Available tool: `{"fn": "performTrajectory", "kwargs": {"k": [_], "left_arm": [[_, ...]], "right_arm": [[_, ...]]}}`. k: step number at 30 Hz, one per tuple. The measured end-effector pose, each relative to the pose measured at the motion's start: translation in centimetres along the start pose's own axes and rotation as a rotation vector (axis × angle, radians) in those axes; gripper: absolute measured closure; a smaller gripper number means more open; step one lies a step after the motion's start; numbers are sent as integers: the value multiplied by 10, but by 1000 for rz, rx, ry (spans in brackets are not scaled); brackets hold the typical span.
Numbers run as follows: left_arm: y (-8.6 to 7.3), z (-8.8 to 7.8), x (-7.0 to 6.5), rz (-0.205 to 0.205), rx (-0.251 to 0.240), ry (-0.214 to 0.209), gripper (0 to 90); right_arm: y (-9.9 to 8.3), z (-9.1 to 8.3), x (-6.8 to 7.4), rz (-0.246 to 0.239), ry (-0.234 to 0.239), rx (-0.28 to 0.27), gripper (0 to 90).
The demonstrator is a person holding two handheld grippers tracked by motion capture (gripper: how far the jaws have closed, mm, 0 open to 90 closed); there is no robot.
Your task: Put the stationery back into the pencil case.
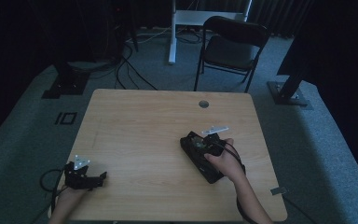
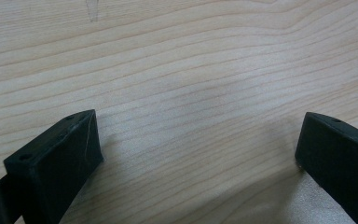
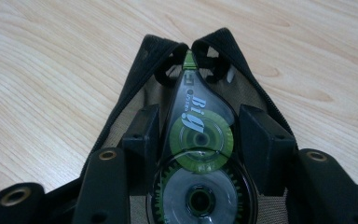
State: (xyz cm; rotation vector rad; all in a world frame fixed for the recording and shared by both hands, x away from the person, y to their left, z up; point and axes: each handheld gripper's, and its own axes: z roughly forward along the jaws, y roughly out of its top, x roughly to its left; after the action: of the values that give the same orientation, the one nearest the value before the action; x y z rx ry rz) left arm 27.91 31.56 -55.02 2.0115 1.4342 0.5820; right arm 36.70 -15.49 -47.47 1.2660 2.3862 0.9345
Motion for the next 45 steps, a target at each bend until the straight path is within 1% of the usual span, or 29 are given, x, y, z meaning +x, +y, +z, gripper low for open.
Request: {"fn": "performTrajectory", "kwargs": {"k": [14,16,25,30,35,39,45], "left_arm": [[0,0,0,0,0,0,1],[0,0,0,1,0,0,2],[0,0,0,0,0,0,2],[0,0,0,0,0,0,2],[0,0,0,0,0,0,2],[0,0,0,0,0,0,2],[0,0,0,0,0,0,2]], "right_arm": [[0,14,-1,4,-1,69,495],[0,16,0,3,0,85,495],[1,23,3,-6,-10,125,495],[1,26,3,-7,-6,155,495],[3,29,4,-13,-22,176,494],[4,30,3,-6,-17,189,493],[4,32,4,-8,-8,210,493]]}}
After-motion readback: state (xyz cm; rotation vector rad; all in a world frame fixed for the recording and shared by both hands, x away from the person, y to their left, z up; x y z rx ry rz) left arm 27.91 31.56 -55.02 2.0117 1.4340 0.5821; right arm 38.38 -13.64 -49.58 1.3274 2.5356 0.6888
